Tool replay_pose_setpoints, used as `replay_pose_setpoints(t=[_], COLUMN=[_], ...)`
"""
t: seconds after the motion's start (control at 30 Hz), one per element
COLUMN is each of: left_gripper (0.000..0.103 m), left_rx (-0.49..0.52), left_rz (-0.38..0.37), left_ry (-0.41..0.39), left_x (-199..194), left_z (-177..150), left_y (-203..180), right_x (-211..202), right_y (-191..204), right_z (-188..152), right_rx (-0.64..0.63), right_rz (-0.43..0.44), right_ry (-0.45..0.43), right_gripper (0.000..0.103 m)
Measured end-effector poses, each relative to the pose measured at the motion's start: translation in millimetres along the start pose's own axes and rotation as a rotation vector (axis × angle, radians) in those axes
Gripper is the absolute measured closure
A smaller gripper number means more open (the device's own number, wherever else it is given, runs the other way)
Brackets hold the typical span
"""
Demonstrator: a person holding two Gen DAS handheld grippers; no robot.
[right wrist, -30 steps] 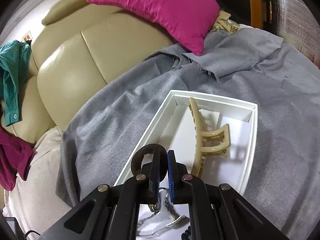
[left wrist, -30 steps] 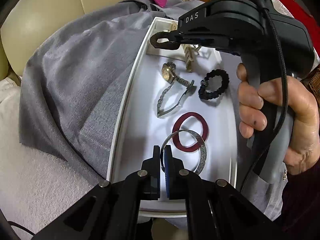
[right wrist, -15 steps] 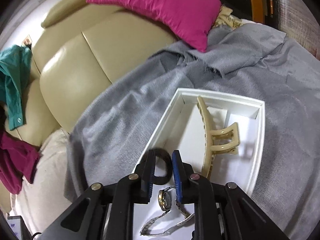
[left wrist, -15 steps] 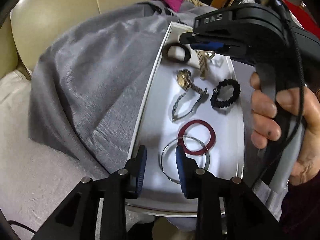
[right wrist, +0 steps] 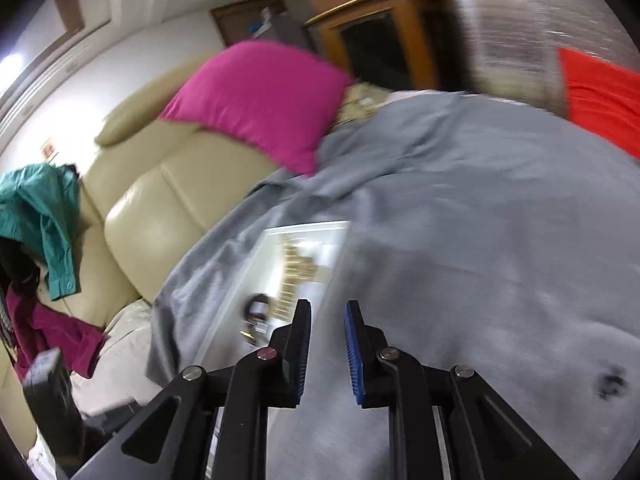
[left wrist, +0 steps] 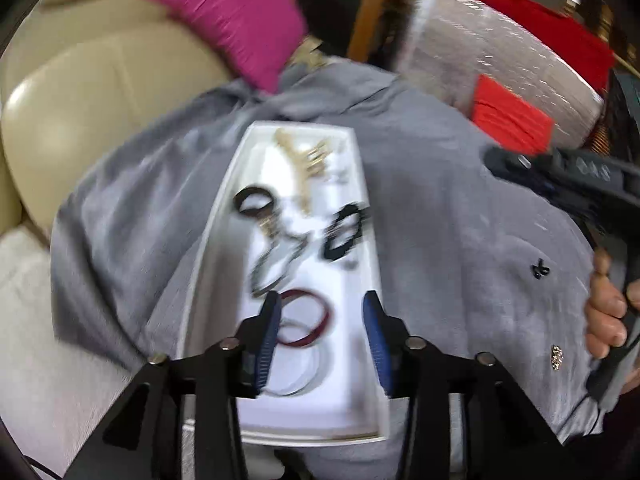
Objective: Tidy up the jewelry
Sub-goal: 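Open the left tool over the tray while the right tool releases the brown hair tie, then lower the left tool onto the gold pearl brooch and close it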
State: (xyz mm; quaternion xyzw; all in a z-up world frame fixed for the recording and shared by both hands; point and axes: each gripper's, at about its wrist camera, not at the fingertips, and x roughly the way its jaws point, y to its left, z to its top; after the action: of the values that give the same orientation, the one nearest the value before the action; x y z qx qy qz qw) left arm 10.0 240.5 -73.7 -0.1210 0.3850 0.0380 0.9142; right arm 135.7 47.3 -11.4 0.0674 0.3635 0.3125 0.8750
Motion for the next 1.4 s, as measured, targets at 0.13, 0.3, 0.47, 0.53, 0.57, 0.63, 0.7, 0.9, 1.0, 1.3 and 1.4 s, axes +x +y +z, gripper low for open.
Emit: replay_pose_setpoints(t=[0.13,0.3,0.47,0.53,0.57,0.63,0.7,0.9,1.0,1.3,1.4], left_gripper=[0.049,0.045,0.044,0.044,0.044,0.044,0.041,0.037,0.037,0.042,0.049], left_rx=[0.121,0.253,0.358,0.409,0.428,0.46,0.474,0.518,0.526,0.544,0.564], left_rz=[-0.039,-0.151,-0.261,-0.286,-0.297,-0.335,-0.378,-0.418,-0.42,-0.392,-0.371], left_ry=[-0.047,-0.016,0.05,0.074,0.084,0.113,0.149,0.232,0.27,0.303,0.288], left_x=[-1,3,16,20,23,27,32,50,60,81,84], left_z=[1,-10,-26,-35,-39,-47,-53,-73,-80,-85,-87], left_y=[-47,-112,-175,-201,-211,-231,-246,-285,-297,-308,-310], right_x=[-63,-125,-154,-155,-156,-159,-165,-169,-170,-166,-162], right_y=[-65,-147,-207,-225,-232,-242,-247,-258,-260,-263,-259], right_z=[-16,-44,-82,-97,-100,-102,-104,-109,-110,-108,-106], right_rx=[0.07,0.225,0.375,0.419,0.435,0.458,0.459,0.48,0.47,0.471,0.462], right_rz=[-0.081,-0.15,-0.166,-0.172,-0.172,-0.162,-0.159,-0.142,-0.136,-0.112,-0.106], right_ry=[-0.045,-0.104,-0.141,-0.117,-0.107,-0.102,-0.111,-0.108,-0.104,-0.098,-0.093], right_gripper=[0.084,0.084,0.084,0.084,0.083,0.082,0.082,0.082,0.082,0.082,0.082])
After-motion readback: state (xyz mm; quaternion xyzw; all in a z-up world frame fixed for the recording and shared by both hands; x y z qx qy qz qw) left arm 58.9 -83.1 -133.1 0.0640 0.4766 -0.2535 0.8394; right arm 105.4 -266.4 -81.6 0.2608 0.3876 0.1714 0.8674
